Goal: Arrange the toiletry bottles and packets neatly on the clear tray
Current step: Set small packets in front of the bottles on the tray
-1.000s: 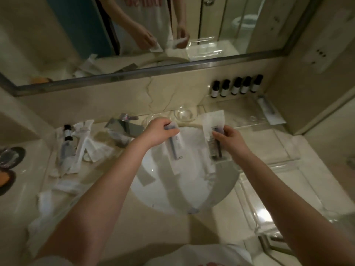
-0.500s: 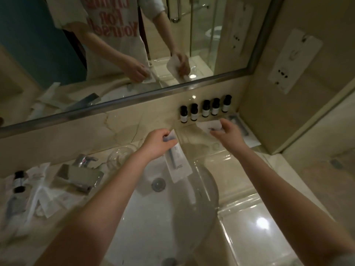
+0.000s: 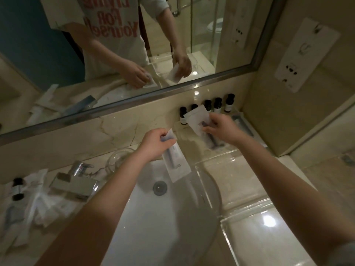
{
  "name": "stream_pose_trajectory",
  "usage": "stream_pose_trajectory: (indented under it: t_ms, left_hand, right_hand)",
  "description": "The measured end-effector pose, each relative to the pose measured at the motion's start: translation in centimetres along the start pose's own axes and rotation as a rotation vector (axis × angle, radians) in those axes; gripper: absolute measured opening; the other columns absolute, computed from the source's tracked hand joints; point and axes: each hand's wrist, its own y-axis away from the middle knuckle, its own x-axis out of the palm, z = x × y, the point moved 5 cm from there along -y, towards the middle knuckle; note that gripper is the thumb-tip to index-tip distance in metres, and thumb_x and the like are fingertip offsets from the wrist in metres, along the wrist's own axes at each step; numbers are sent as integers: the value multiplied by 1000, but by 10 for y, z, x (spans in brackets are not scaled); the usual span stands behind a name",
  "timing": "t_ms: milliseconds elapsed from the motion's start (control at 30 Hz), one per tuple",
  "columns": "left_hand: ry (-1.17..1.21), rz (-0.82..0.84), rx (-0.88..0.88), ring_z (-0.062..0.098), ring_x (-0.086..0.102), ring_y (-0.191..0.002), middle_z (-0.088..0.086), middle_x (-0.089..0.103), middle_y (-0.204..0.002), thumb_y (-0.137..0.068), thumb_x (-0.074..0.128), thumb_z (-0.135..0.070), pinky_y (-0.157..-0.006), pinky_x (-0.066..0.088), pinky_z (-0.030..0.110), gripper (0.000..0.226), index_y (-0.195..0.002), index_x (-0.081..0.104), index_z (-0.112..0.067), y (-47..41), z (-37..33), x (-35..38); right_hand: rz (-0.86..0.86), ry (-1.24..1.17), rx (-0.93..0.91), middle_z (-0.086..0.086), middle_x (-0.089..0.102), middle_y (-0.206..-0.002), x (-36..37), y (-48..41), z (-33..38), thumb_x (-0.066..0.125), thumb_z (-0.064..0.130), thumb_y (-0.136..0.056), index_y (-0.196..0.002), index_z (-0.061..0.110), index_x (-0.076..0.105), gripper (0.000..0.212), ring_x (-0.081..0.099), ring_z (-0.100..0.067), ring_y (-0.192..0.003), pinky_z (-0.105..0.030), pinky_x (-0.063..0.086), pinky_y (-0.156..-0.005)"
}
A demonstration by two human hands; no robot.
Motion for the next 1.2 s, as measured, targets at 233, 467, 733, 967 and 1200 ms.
stream_pose_trajectory:
  t_ms: [233,467,733,967,1200]
  left_hand:
    - [-18,-7,-10,16,40,-64,0,39,-67,-85,64,-25,-54,29,27,29,-68,44,-13,-3,8,-1]
    - [3,26,-3,11,39,-59,-4,40,-63,-84,65,-22,-50,28,22,33,-62,42,-20,-3,5,10]
    - [11,53,14,6,41,-59,-7,43,-66,-86,64,-23,-49,30,21,29,-64,44,-25,-1,-3,15]
    - [21,65,-3,7,45,-62,-3,49,-73,-86,63,-24,-48,33,19,17,-75,53,-16,-2,-4,15]
    - [10,54,2,13,43,-63,-1,44,-68,-85,64,-24,-52,33,23,22,-72,50,-13,-13,2,14]
  right_hand:
    - [-361,-866,485,-3,59,-117,19,22,-33,65,22,-85,-124,15,51,42,59,-20,-102,-34,52,-82]
    - [-572,-1160,814,-10,61,-104,66,64,-64,62,21,-89,-121,6,49,38,63,-25,-90,-36,54,-77]
    - [-381,59,651,-14,63,-106,31,84,-69,57,42,-86,-114,5,48,47,62,-33,-94,-35,45,-71]
    - [-1,490,80,-6,44,-137,38,24,-29,58,37,-86,-138,24,39,58,39,-29,-127,-46,37,-102]
    - [87,409,95,-7,54,-113,49,-6,-45,61,41,-84,-116,20,56,39,52,-28,-105,-37,42,-85]
